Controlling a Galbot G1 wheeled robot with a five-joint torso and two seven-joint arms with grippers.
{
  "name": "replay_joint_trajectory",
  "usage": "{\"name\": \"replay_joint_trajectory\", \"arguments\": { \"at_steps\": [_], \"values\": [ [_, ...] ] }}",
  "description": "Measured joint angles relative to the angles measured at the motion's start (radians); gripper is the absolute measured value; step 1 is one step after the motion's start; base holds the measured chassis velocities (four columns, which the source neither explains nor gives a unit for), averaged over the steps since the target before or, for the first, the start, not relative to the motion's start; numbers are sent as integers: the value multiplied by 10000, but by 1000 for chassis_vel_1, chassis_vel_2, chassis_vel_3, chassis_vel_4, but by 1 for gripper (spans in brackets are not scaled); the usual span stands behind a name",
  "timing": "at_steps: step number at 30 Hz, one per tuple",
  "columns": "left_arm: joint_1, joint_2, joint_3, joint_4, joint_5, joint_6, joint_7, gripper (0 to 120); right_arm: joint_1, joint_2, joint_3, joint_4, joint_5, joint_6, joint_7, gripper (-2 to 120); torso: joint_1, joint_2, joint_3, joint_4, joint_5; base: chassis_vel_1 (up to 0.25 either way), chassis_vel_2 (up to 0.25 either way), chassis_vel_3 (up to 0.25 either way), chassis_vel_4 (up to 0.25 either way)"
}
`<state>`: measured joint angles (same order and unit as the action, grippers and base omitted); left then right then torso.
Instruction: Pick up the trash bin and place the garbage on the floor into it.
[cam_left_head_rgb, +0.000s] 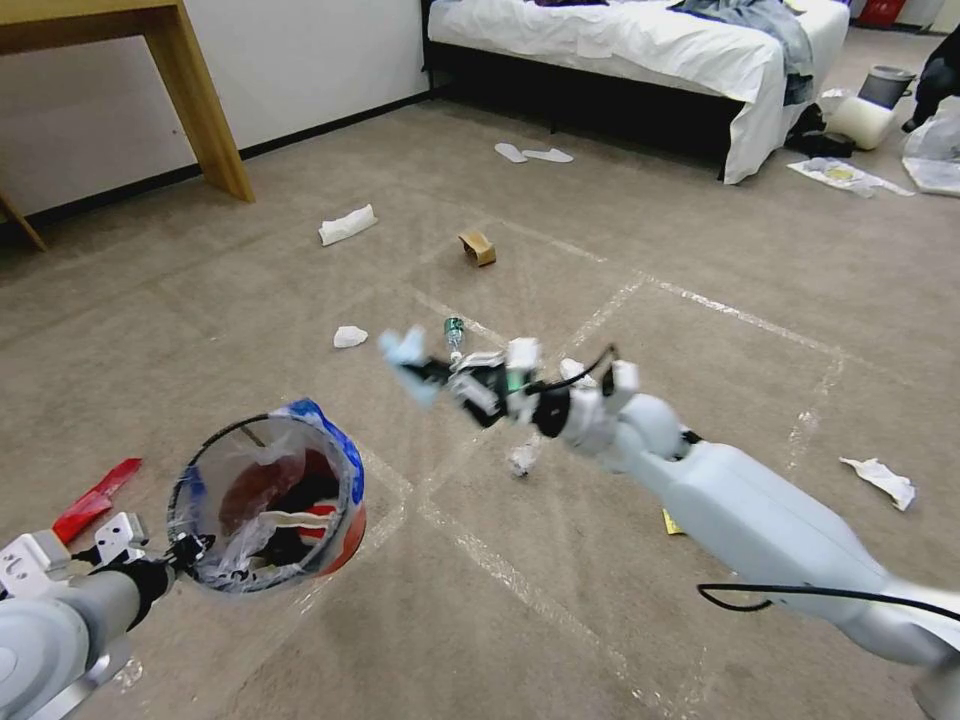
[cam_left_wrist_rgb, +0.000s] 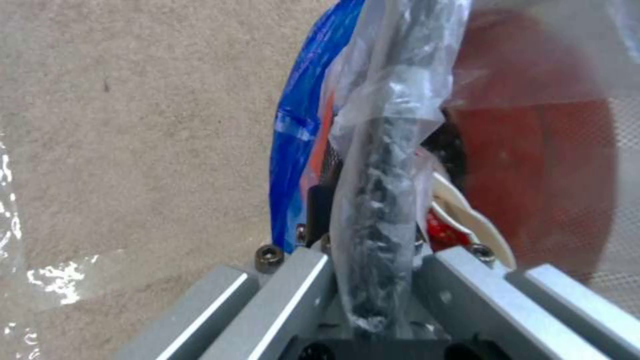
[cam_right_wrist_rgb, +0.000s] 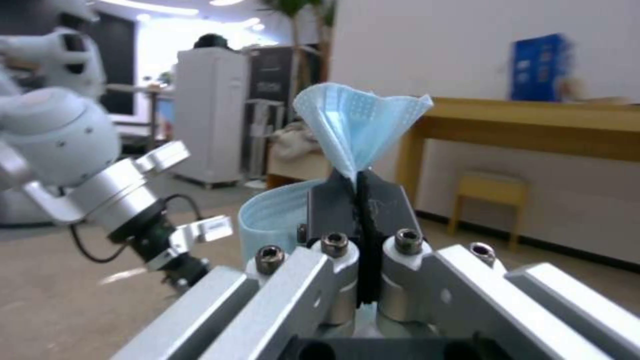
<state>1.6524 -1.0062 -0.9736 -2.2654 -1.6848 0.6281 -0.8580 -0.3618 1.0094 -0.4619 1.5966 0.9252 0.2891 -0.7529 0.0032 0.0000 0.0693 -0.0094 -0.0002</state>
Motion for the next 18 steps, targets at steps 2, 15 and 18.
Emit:
{"name": "replay_joint_trajectory", "arguments": {
  "at_steps": [2, 15, 18],
  "values": [
    [55, -29, -47, -21, 6, 3, -13, 0, 158, 240, -275, -118, -145, 5, 5, 0, 0, 0, 0, -1, 0, 0, 0, 0, 0],
    [165, -375, -116, -181, 139, 15, -64, 0, 1074, 2408, -2004, -1355, -892, 164, 59, 0, -1, 0, 0, 1, 0, 0, 0, 0, 0],
    [164, -415, -120, -201, 159, 7, -84, 0, 1097, 2713, -2116, -1718, -1240, 296, 78, 0, 0, 0, 0, -1, -1, 0, 0, 0, 0]
  ]
}}
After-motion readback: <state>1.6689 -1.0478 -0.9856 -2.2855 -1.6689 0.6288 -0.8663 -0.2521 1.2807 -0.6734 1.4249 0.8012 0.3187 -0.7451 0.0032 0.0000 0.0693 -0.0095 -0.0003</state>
